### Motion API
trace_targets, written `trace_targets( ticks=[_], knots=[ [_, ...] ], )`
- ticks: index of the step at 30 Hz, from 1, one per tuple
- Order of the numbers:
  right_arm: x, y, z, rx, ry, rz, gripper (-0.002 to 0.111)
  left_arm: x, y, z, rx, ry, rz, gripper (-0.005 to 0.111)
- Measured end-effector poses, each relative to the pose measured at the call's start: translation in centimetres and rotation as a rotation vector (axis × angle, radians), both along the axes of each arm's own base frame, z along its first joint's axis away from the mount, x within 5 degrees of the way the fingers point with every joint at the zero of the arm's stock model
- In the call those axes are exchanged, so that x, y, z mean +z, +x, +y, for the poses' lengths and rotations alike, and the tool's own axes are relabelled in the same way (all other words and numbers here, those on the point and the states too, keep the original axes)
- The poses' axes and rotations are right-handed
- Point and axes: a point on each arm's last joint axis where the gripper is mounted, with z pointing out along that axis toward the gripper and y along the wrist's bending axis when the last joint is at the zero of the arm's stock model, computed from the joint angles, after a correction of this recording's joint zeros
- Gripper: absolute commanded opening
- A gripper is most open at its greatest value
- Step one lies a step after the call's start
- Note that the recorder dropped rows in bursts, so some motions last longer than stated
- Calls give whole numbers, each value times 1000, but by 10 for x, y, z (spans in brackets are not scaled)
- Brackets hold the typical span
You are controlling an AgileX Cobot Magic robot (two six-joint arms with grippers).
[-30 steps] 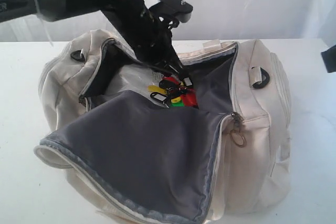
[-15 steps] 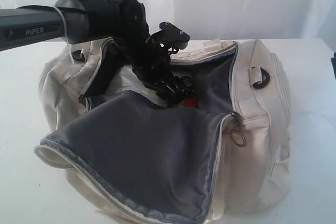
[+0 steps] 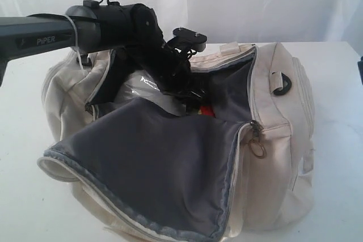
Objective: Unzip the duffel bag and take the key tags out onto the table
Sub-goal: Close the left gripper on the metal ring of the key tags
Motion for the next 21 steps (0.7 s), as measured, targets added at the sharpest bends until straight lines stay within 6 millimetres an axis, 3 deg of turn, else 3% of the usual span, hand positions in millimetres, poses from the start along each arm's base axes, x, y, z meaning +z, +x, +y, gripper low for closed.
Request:
trace_targets(
  ticks=[5,15,21],
  knots=[
    [0,0,0,0,1,0,0,7,-5,0,-9,-8,22,0],
    [0,0,0,0,2,-1,0,69,-18,20,-50,47,-142,0],
    [0,0,0,0,1,0,0,86,-20,30,-24,96,-207,0]
  ],
)
